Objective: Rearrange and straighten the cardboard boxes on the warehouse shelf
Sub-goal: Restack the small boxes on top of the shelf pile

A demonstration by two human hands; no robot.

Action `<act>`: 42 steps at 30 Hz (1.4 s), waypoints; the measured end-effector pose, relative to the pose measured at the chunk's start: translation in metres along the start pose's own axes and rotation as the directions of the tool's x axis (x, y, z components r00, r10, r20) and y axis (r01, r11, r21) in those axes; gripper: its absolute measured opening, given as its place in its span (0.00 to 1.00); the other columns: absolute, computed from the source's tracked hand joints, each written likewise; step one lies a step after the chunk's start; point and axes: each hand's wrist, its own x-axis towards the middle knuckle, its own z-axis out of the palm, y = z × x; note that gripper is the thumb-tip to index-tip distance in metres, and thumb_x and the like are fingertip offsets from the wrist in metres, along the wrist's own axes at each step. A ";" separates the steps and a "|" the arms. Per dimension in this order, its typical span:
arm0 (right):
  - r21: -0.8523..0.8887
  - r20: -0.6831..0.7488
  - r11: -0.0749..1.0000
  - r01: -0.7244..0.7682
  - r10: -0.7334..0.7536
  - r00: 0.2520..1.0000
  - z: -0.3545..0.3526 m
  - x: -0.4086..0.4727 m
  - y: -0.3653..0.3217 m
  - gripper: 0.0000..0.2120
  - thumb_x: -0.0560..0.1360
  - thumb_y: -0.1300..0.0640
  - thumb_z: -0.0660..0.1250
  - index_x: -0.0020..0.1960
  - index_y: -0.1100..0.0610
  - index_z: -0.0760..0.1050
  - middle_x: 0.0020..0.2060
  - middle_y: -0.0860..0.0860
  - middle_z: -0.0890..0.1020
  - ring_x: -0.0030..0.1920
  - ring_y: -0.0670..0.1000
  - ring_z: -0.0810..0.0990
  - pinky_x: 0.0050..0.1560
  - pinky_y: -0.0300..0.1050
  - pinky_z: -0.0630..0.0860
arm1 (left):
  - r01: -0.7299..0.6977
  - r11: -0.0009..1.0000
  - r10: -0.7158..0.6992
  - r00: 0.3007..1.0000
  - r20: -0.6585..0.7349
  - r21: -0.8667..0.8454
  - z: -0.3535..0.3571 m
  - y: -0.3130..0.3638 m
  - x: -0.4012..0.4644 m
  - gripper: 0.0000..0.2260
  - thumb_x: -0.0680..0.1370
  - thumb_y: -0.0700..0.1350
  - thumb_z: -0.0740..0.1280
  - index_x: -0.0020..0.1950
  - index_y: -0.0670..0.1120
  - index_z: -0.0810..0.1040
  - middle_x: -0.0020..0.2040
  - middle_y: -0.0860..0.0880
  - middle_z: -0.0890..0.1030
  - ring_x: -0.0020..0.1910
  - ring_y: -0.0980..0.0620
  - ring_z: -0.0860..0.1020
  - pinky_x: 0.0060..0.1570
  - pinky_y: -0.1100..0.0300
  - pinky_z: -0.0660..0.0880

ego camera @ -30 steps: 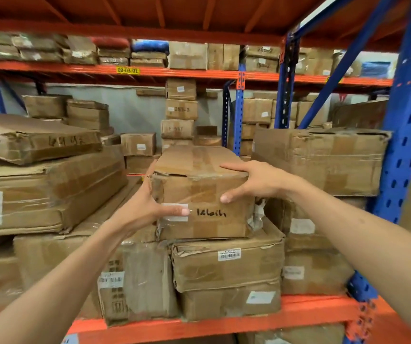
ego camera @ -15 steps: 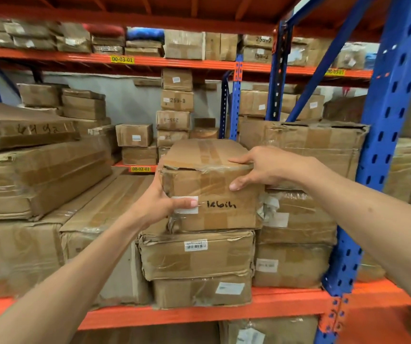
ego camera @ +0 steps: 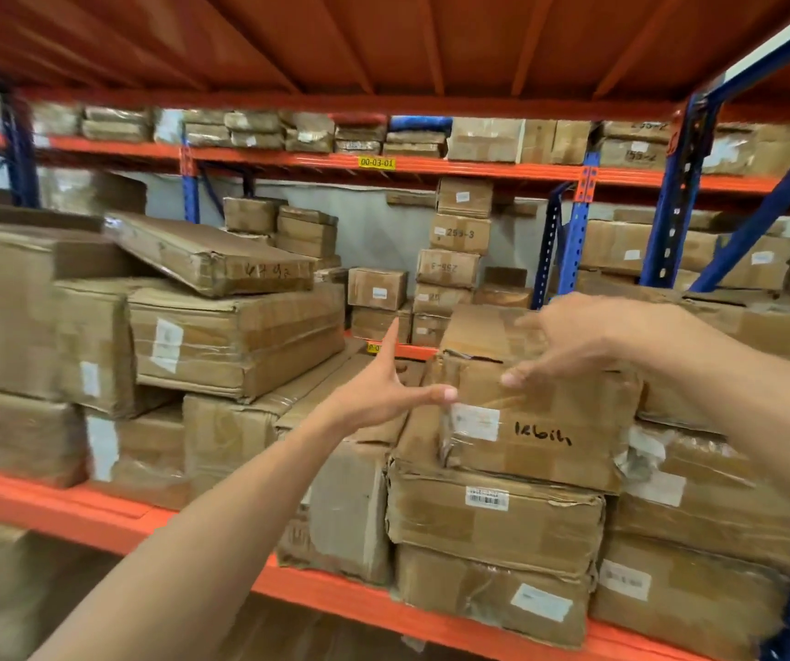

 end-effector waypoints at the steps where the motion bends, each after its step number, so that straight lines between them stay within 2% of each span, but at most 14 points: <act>1: 0.020 -0.051 0.999 0.031 -0.030 0.998 -0.008 0.004 -0.010 0.56 0.62 0.16 0.60 0.81 0.45 0.58 0.77 0.55 0.67 0.75 0.60 0.67 0.71 0.61 0.69 | -0.022 1.000 0.021 0.998 -0.065 -0.011 -0.018 0.000 -0.005 0.67 0.58 0.72 0.80 0.82 0.61 0.38 0.83 0.47 0.59 0.79 0.49 0.64 0.77 0.45 0.62; 6: 0.118 -0.162 0.980 0.162 -0.142 0.977 -0.036 0.048 -0.081 0.51 0.66 0.19 0.60 0.81 0.44 0.56 0.78 0.56 0.64 0.76 0.60 0.64 0.72 0.60 0.67 | -0.073 0.992 0.116 0.874 -0.472 0.108 -0.123 -0.010 -0.034 0.54 0.66 0.72 0.75 0.83 0.60 0.49 0.76 0.47 0.72 0.70 0.51 0.75 0.70 0.48 0.72; 10: 0.263 -0.200 0.936 0.233 -0.183 0.962 -0.038 0.103 -0.153 0.50 0.68 0.21 0.62 0.82 0.46 0.56 0.80 0.53 0.63 0.78 0.58 0.62 0.74 0.59 0.64 | 0.026 0.941 0.201 0.758 -0.621 0.337 -0.213 -0.030 -0.042 0.50 0.72 0.62 0.76 0.84 0.50 0.50 0.78 0.41 0.68 0.74 0.42 0.71 0.72 0.43 0.69; 15: 0.559 -0.213 0.810 0.180 -0.069 0.975 -0.038 0.177 -0.220 0.49 0.72 0.24 0.61 0.83 0.52 0.54 0.81 0.54 0.61 0.78 0.57 0.62 0.74 0.54 0.62 | 0.270 0.873 0.022 0.811 -0.585 0.407 -0.285 -0.041 -0.024 0.57 0.69 0.69 0.74 0.83 0.56 0.38 0.80 0.29 0.56 0.75 0.30 0.65 0.72 0.39 0.66; 18: 0.771 -0.200 0.623 0.129 0.045 0.979 -0.042 0.211 -0.249 0.47 0.74 0.24 0.58 0.83 0.51 0.53 0.81 0.54 0.59 0.79 0.59 0.60 0.75 0.57 0.60 | 0.302 0.862 -0.059 0.857 -0.512 0.406 -0.297 -0.044 -0.004 0.59 0.69 0.69 0.74 0.82 0.58 0.33 0.81 0.30 0.51 0.77 0.30 0.63 0.72 0.39 0.65; 22: 0.901 -0.144 0.422 0.096 0.084 0.986 -0.049 0.252 -0.280 0.43 0.76 0.24 0.49 0.83 0.47 0.54 0.82 0.52 0.55 0.81 0.58 0.54 0.77 0.62 0.52 | 0.376 0.813 -0.154 0.875 -0.458 0.444 -0.291 -0.047 0.028 0.60 0.69 0.70 0.74 0.80 0.59 0.29 0.80 0.27 0.40 0.75 0.26 0.63 0.73 0.35 0.65; 25: 0.964 -0.147 0.241 0.112 0.129 0.981 -0.050 0.280 -0.303 0.39 0.79 0.27 0.45 0.83 0.48 0.53 0.83 0.53 0.53 0.81 0.57 0.51 0.79 0.64 0.49 | 0.392 0.795 -0.127 0.854 -0.504 0.463 -0.288 -0.056 0.041 0.55 0.70 0.68 0.74 0.82 0.60 0.37 0.79 0.26 0.38 0.74 0.24 0.65 0.73 0.33 0.63; 29: 0.992 -0.124 0.019 0.123 0.145 0.982 -0.044 0.296 -0.323 0.40 0.80 0.29 0.51 0.83 0.53 0.54 0.81 0.55 0.59 0.80 0.57 0.56 0.79 0.60 0.49 | 0.260 0.882 -0.038 0.870 -0.492 0.392 -0.294 -0.074 0.034 0.32 0.76 0.57 0.75 0.76 0.55 0.64 0.79 0.27 0.46 0.68 0.25 0.72 0.72 0.38 0.67; 32: 0.972 -0.235 0.026 0.234 0.059 0.970 -0.046 0.291 -0.314 0.40 0.77 0.31 0.62 0.80 0.53 0.62 0.79 0.54 0.64 0.77 0.57 0.62 0.74 0.56 0.56 | 0.140 0.938 0.032 0.877 -0.480 0.317 -0.306 -0.076 0.022 0.20 0.79 0.50 0.73 0.69 0.54 0.72 0.79 0.29 0.55 0.67 0.29 0.74 0.72 0.43 0.68; 34: 0.964 -0.265 0.007 0.265 0.003 0.964 -0.049 0.280 -0.301 0.45 0.70 0.30 0.70 0.80 0.47 0.60 0.79 0.54 0.61 0.76 0.59 0.61 0.73 0.61 0.59 | -0.008 0.970 0.128 0.868 -0.480 0.245 -0.316 -0.073 0.016 0.14 0.79 0.49 0.73 0.63 0.54 0.76 0.69 0.38 0.75 0.66 0.36 0.76 0.70 0.41 0.71; 36: 0.959 -0.283 -0.033 0.282 -0.064 0.957 -0.052 0.266 -0.284 0.46 0.66 0.35 0.77 0.79 0.38 0.59 0.79 0.55 0.58 0.77 0.62 0.59 0.74 0.67 0.60 | -0.094 0.982 0.162 0.864 -0.476 0.163 -0.323 -0.067 0.009 0.13 0.79 0.48 0.73 0.62 0.53 0.78 0.57 0.47 0.83 0.59 0.45 0.80 0.65 0.44 0.76; 38: 0.950 -0.302 0.055 0.309 -0.104 0.948 -0.056 0.250 -0.262 0.46 0.63 0.38 0.82 0.76 0.34 0.63 0.78 0.55 0.61 0.74 0.60 0.65 0.71 0.64 0.68 | -0.135 0.988 0.153 0.879 -0.451 0.072 -0.321 -0.062 0.005 0.16 0.79 0.49 0.74 0.65 0.53 0.78 0.55 0.49 0.85 0.56 0.47 0.82 0.63 0.45 0.77; 40: 0.925 -0.298 0.218 0.310 -0.086 0.951 -0.064 0.230 -0.235 0.42 0.59 0.39 0.84 0.70 0.35 0.71 0.71 0.50 0.73 0.68 0.55 0.74 0.64 0.56 0.77 | -0.190 0.982 0.175 0.893 -0.415 0.005 -0.309 -0.058 0.003 0.14 0.78 0.48 0.74 0.62 0.54 0.79 0.52 0.51 0.86 0.53 0.48 0.84 0.60 0.47 0.79; 42: 0.912 -0.299 0.285 0.296 -0.034 0.954 -0.067 0.207 -0.205 0.33 0.58 0.40 0.86 0.61 0.39 0.79 0.58 0.46 0.83 0.58 0.50 0.83 0.52 0.48 0.83 | -0.258 0.966 0.227 0.893 -0.389 -0.028 -0.290 -0.052 0.006 0.10 0.78 0.47 0.75 0.58 0.55 0.80 0.50 0.53 0.85 0.51 0.51 0.84 0.51 0.59 0.81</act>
